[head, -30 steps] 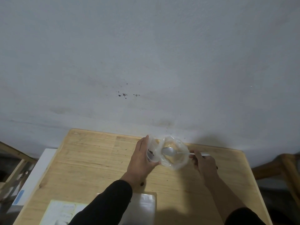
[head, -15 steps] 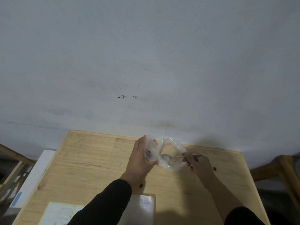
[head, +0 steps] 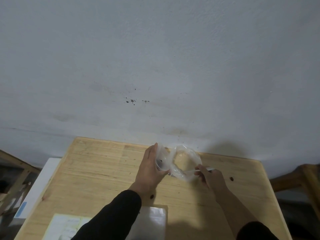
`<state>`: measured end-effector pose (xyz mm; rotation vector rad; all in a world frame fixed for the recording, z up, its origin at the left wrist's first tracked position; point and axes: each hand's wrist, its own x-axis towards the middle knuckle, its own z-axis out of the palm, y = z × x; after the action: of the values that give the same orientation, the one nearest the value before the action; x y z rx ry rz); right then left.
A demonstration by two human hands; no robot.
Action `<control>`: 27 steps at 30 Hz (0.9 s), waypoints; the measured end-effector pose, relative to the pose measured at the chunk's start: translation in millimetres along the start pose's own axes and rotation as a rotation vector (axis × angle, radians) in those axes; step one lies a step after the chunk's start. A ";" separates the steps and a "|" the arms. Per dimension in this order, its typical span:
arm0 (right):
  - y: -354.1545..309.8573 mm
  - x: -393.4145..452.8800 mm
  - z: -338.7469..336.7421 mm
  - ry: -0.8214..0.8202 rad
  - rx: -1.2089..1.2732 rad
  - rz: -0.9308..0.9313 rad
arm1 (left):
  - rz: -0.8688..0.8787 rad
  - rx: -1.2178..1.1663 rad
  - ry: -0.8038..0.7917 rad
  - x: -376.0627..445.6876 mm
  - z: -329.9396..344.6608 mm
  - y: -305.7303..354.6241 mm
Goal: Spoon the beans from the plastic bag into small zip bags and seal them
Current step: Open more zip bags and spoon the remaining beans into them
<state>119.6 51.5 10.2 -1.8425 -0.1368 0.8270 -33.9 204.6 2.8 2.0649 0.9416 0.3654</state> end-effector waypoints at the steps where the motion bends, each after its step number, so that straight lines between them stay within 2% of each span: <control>1: -0.3 -0.5 0.0 0.008 0.013 0.005 | -0.001 -0.002 -0.003 0.2 0.4 -0.2; 16: -11.8 -7.4 -3.5 -0.018 0.133 0.060 | 0.035 -0.037 -0.002 -4.5 -0.4 1.7; 27: -5.1 0.6 -14.5 0.106 0.234 0.058 | 0.048 -0.039 0.001 -6.2 -5.5 6.6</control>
<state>130.0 42.7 17.1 -1.6711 0.0783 0.7507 -37.9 200.6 11.8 2.0545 0.8799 0.4076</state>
